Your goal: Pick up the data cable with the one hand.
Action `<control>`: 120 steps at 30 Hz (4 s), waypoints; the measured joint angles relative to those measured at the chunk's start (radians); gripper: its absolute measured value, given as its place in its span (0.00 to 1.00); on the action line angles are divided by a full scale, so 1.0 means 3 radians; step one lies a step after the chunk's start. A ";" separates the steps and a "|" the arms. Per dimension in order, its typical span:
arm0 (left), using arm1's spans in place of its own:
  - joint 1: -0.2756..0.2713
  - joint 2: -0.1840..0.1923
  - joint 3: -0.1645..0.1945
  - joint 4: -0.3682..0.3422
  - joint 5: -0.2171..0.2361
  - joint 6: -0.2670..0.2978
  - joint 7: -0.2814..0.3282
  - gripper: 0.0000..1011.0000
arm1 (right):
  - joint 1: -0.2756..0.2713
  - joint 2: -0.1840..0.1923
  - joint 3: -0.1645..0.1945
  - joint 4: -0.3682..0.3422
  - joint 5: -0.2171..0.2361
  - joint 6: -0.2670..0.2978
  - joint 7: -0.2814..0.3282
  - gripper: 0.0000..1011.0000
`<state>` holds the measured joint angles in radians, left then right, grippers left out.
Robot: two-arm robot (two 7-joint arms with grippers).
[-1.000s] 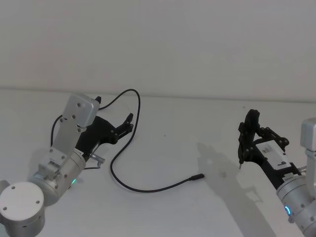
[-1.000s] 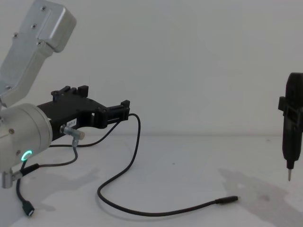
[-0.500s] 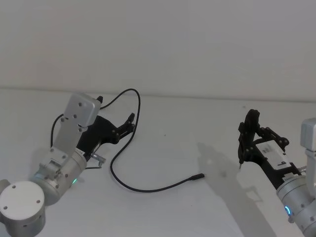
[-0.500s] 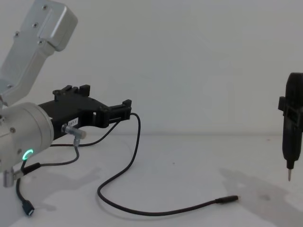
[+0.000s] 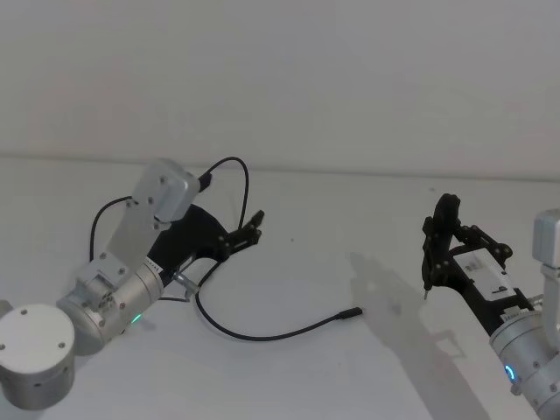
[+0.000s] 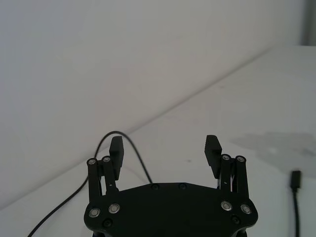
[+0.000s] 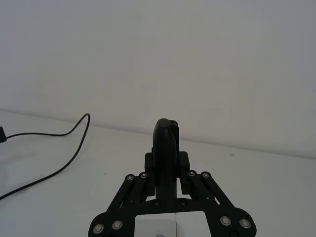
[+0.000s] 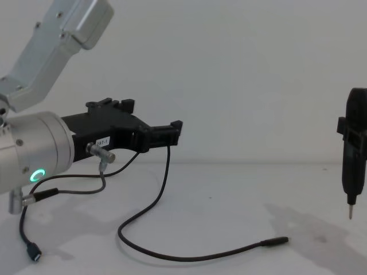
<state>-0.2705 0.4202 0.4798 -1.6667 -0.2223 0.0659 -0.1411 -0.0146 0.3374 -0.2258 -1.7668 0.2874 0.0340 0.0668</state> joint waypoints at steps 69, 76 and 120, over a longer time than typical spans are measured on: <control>-0.1073 0.0261 0.0939 0.0283 0.0094 0.1420 -0.1714 0.99 | 0.0000 0.0000 0.0000 0.0000 0.0000 0.0000 0.0000 0.27; -0.1080 0.0212 0.0963 0.0334 0.0139 0.1439 -0.1691 0.99 | 0.0000 0.0000 0.0000 0.0000 0.0000 0.0000 0.0000 0.27; -0.1083 -0.0002 0.1009 0.0582 0.0345 0.1502 -0.1580 0.64 | 0.0000 0.0000 0.0000 0.0000 0.0000 0.0000 0.0000 0.27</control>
<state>-0.5953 0.4195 0.7825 -1.4922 -0.1188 0.5166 -0.6149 -0.0146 0.3374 -0.2258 -1.7668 0.2874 0.0340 0.0668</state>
